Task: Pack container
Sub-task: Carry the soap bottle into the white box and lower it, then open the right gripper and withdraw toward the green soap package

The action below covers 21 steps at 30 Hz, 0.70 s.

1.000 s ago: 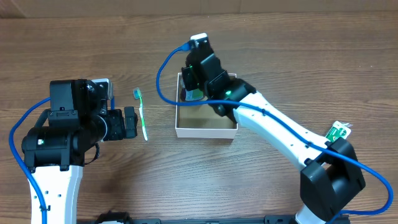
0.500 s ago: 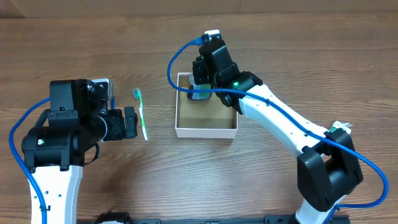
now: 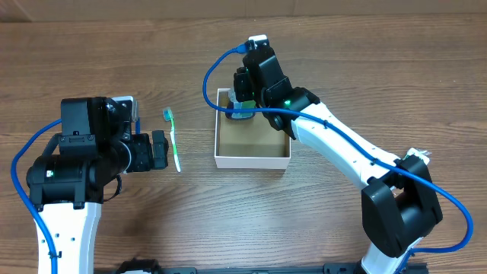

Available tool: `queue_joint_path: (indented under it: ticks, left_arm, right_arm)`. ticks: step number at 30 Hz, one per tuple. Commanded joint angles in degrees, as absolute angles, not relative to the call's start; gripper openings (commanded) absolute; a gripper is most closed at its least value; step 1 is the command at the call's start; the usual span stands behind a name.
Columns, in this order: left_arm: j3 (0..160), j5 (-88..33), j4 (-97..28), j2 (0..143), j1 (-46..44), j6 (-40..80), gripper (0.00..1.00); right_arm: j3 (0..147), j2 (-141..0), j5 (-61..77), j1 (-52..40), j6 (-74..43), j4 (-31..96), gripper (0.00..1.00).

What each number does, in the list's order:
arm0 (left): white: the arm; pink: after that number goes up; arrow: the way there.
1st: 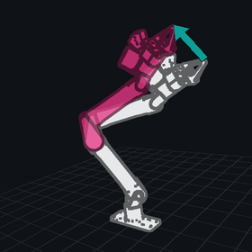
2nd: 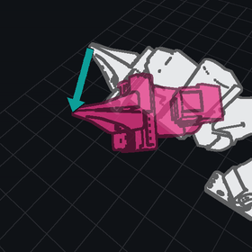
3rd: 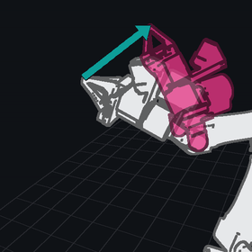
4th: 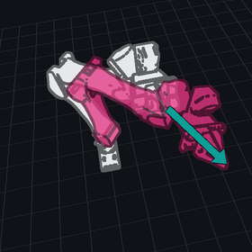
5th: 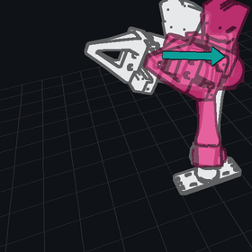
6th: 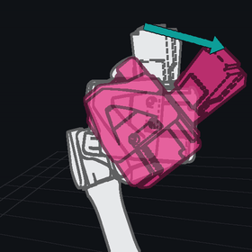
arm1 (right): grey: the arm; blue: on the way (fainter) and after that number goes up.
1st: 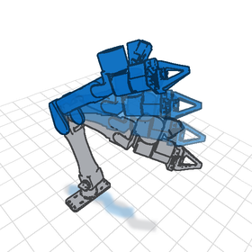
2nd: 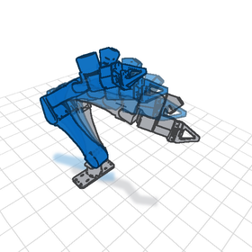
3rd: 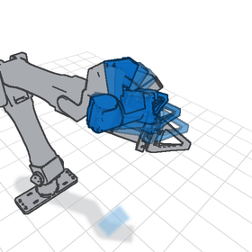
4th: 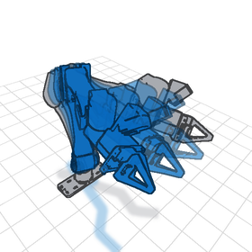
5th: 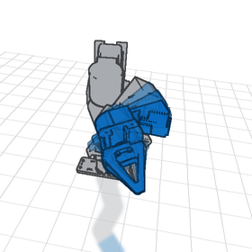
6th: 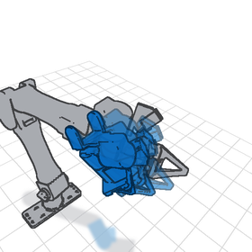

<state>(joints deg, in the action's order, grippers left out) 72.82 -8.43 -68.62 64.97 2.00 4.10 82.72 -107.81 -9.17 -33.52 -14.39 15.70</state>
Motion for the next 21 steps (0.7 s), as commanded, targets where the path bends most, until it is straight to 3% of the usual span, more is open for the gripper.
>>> queue_joint_path:
  ticks: [1, 3, 7, 15, 21]
  left_arm:
    - [74.3, -9.7, -68.7, 65.2, 2.2, 3.2, 1.00]
    - [74.3, -9.7, -68.7, 65.2, 2.2, 3.2, 1.00]
    - [74.3, -9.7, -68.7, 65.2, 2.2, 3.2, 1.00]
    - [74.3, -9.7, -68.7, 65.2, 2.2, 3.2, 1.00]
    - [74.3, -9.7, -68.7, 65.2, 2.2, 3.2, 1.00]
  right_arm:
    - [84.0, -107.0, -8.7, -33.8, -15.0, 16.6, 0.34]
    - [84.0, -107.0, -8.7, -33.8, -15.0, 17.6, 0.38]
    - [84.0, -107.0, -8.4, -33.8, -15.0, 18.5, 0.62]
    - [84.0, -107.0, -4.3, -33.8, -14.8, 20.2, 0.66]
    - [84.1, -103.5, -5.8, -33.7, -13.0, 21.3, 0.76]
